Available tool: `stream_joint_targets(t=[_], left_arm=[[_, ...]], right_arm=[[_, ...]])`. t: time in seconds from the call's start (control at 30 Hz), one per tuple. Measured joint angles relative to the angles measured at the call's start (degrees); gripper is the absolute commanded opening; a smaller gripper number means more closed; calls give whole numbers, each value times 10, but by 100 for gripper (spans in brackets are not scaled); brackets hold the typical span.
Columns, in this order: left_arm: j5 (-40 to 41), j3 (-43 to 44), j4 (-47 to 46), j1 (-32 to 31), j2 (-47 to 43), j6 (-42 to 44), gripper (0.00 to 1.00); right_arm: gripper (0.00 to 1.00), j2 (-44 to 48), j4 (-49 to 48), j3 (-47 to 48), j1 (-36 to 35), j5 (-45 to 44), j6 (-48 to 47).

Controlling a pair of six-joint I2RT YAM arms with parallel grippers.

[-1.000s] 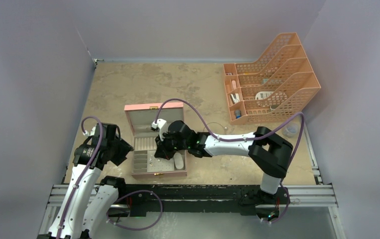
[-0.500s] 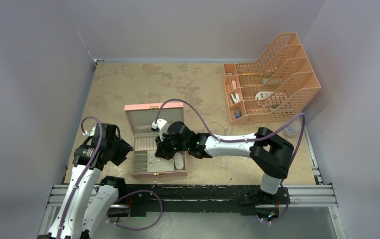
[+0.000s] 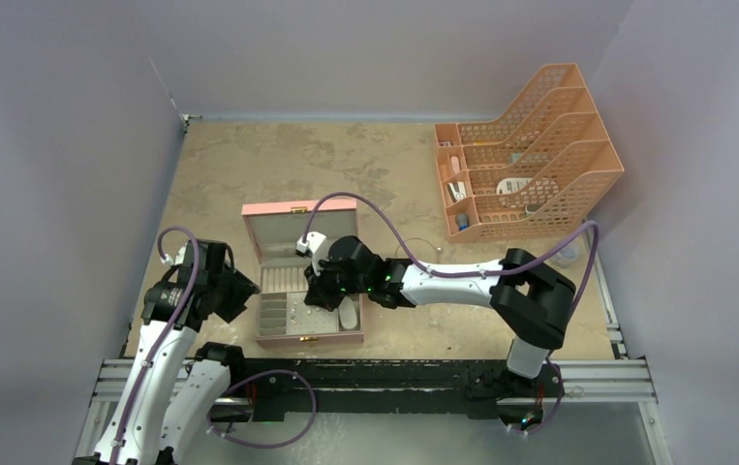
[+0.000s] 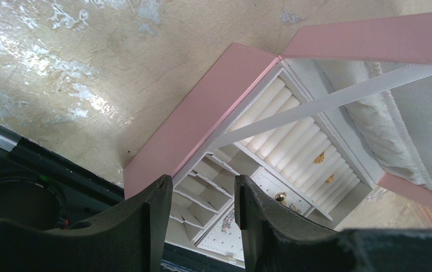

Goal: Organize the mixed jewelry
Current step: Place the jewelry in the jewelry box.

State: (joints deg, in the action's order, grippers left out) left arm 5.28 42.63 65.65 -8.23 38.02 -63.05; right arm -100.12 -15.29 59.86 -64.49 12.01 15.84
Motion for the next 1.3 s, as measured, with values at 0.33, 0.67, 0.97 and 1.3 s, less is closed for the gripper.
stream_joint_targets(t=[0.33, 0.67, 0.97, 1.3], left_arm=[[0, 0, 0, 0, 0, 0, 44], [0, 0, 0, 0, 0, 0, 44], [0, 0, 0, 0, 0, 0, 44], [0, 0, 0, 0, 0, 0, 44]], right_arm=[[0, 31, -57, -45, 0, 1, -5], [0, 33, -90, -49, -1, 7, -9], [0, 6, -73, -32, -4, 10, -16], [0, 1, -68, -26, -5, 10, -16]])
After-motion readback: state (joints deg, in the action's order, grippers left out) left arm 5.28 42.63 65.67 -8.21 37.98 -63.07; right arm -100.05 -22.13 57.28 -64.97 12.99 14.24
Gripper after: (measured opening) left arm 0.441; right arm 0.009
